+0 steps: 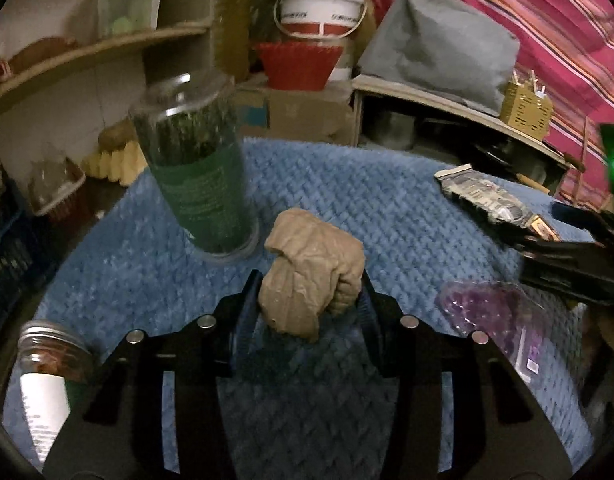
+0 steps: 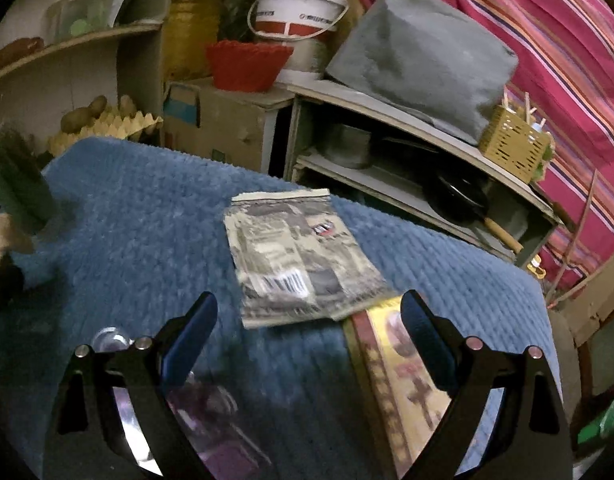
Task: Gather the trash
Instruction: 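Grasp the crumpled tan paper with the left tool while the right tool grasps the silver snack wrapper, then carry the tan paper and silver wrapper over the blue basket with both tools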
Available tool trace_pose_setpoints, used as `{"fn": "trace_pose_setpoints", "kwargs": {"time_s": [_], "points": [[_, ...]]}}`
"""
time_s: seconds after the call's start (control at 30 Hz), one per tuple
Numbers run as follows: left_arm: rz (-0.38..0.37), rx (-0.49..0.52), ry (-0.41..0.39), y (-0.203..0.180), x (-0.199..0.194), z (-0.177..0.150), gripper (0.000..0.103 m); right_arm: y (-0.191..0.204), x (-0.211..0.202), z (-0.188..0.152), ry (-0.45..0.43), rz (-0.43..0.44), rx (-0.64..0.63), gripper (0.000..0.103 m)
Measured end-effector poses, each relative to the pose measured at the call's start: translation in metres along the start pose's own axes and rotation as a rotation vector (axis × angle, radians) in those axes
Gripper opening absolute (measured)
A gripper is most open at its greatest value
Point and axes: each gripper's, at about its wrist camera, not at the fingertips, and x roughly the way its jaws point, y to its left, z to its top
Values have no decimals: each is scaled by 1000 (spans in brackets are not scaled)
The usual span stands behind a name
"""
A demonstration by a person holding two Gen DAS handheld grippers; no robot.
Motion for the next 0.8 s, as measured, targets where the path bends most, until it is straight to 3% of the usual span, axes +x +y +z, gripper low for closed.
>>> {"fn": "trace_pose_setpoints", "kwargs": {"time_s": [0.1, 0.17, 0.4, 0.47, 0.8], "points": [[3, 1, -17, 2, -6, 0, 45, 8, 14, 4, 28, -2, -25, 87], [-7, -14, -9, 6, -4, 0, 45, 11, 20, 5, 42, 5, -34, 68], [-1, 4, -17, 2, -4, -1, 45, 17, 24, 8, 49, 17, -73, 47], [2, 4, -15, 2, -3, -1, 45, 14, 19, 8, 42, 30, -71, 21], [16, 41, -43, -9, -13, 0, 45, -29, -54, -3, -26, 118, 11, 10]]}}
